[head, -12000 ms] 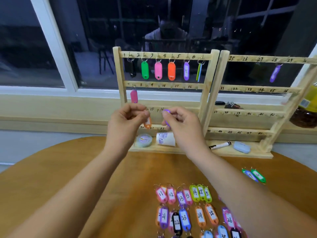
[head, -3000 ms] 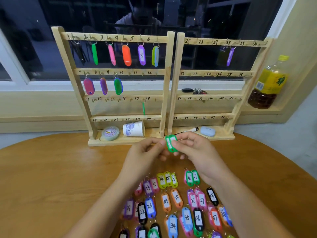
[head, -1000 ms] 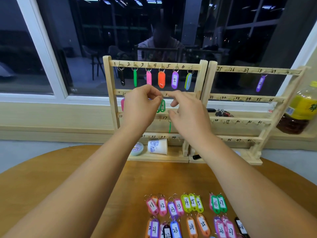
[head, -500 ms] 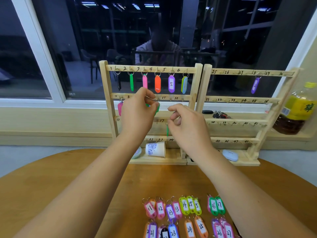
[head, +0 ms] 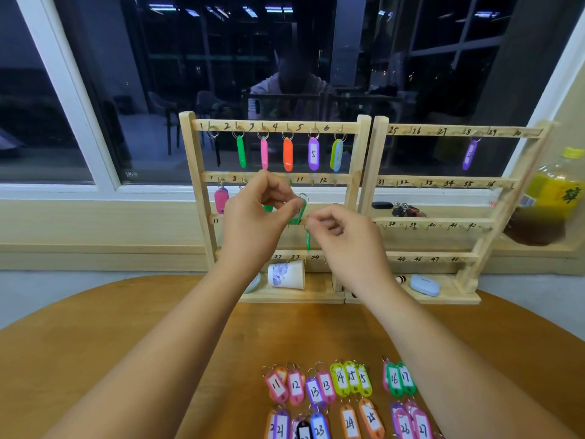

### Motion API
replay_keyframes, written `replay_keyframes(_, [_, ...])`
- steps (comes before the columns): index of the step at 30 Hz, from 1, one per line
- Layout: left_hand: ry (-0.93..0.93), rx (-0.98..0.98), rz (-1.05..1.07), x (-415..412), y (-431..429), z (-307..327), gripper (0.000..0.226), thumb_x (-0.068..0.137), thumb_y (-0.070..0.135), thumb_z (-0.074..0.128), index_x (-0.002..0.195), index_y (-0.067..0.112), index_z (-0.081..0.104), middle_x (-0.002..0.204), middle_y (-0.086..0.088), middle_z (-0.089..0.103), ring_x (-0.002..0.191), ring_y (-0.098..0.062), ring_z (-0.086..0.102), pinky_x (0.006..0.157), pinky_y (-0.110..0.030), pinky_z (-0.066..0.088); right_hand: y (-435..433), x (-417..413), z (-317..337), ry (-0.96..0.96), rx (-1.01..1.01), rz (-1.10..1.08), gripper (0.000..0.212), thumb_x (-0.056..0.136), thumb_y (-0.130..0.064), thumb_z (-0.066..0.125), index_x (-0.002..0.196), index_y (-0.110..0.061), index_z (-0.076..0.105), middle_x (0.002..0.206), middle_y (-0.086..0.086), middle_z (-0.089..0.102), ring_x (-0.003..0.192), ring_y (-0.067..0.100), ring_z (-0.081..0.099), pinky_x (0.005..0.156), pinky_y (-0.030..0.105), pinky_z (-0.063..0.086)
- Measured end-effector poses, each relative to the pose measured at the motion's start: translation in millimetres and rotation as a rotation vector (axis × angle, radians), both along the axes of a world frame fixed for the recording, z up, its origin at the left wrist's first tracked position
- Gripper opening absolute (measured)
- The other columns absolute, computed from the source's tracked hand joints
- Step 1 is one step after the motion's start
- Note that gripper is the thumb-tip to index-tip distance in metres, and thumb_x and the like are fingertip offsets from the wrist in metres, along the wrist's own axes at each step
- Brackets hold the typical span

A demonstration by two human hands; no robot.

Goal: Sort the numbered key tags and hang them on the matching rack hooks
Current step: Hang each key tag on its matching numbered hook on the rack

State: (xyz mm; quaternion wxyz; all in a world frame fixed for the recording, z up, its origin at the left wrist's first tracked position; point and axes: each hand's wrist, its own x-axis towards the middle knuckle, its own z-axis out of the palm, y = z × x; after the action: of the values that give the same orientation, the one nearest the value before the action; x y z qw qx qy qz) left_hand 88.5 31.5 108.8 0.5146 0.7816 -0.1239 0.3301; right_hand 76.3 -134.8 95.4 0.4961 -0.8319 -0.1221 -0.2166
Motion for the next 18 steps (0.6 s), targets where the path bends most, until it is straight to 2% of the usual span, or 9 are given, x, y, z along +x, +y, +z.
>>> replay_keyframes(3, [0.000, -0.037, -0.100, -9.3, 2.3, -1.9, 0.021, 0.089, 0.012, 0.085, 0.095, 0.017, 0.066, 0.090, 0.004, 0.075, 0.090, -0.017, 0.074, 0.080, -0.042, 0.060, 2.9, 2.0, 15.9, 0.145, 0.173, 0.102, 0.020, 0.106, -0.036, 0.062, 0.101, -0.029, 0.081, 0.093, -0.013, 0.078, 0.089, 0.001, 0.071, 0.076, 0.022, 0.054])
replay_keyframes(6, [-0.005, -0.047, -0.133, -13.4, 5.6, -3.0, 0.022, 0.090, 0.007, 0.084, 0.097, 0.013, 0.064, 0.088, 0.001, 0.076, 0.088, -0.019, 0.076, 0.082, -0.046, 0.062, 4.7, 5.3, 23.6, 0.134, 0.224, 0.166, 0.018, 0.105, -0.033, 0.065, 0.102, -0.027, 0.082, 0.091, -0.013, 0.078, 0.088, 0.000, 0.070, 0.071, 0.011, 0.050])
replay_keyframes(8, [0.012, -0.070, -0.121, -11.6, 8.5, -3.3, 0.021, 0.090, 0.006, 0.083, 0.096, 0.013, 0.064, 0.086, 0.001, 0.076, 0.086, -0.017, 0.076, 0.082, -0.044, 0.063, 8.6, 7.6, 25.4, 0.071, 0.199, 0.150, 0.014, 0.102, -0.030, 0.070, 0.099, -0.026, 0.082, 0.084, -0.016, 0.076, 0.083, -0.002, 0.068, 0.071, 0.011, 0.050])
replay_keyframes(10, [0.007, -0.079, -0.075, -7.1, 9.1, -1.2, 0.021, 0.090, 0.009, 0.083, 0.095, 0.017, 0.064, 0.085, 0.003, 0.076, 0.085, -0.015, 0.076, 0.079, -0.039, 0.063, 14.8, 14.3, 27.8, -0.014, 0.150, 0.081, 0.010, 0.099, -0.028, 0.074, 0.093, -0.025, 0.082, 0.081, -0.015, 0.075, 0.081, 0.000, 0.068, 0.075, 0.019, 0.054])
replay_keyframes(13, [-0.008, -0.080, 0.030, 4.1, 6.4, 6.8, 0.017, 0.090, 0.013, 0.084, 0.097, 0.020, 0.071, 0.083, 0.010, 0.076, 0.083, -0.005, 0.075, 0.076, -0.024, 0.060, 25.0, 28.9, 36.4, -0.109, 0.055, -0.032, 0.014, 0.099, -0.029, 0.073, 0.088, -0.025, 0.080, 0.078, -0.011, 0.074, 0.077, 0.006, 0.070, 0.073, 0.027, 0.055])
replay_keyframes(18, [0.021, -0.012, 0.148, 20.8, 2.0, 19.6, 0.007, 0.092, 0.021, 0.081, 0.098, 0.024, 0.081, 0.079, 0.015, 0.076, 0.078, 0.002, 0.072, 0.073, -0.016, 0.057, 34.3, 48.6, 43.2, -0.124, -0.078, -0.117, 0.020, 0.102, -0.026, 0.067, 0.084, -0.025, 0.076, 0.070, -0.009, 0.072, 0.069, 0.007, 0.068, 0.071, 0.030, 0.056])
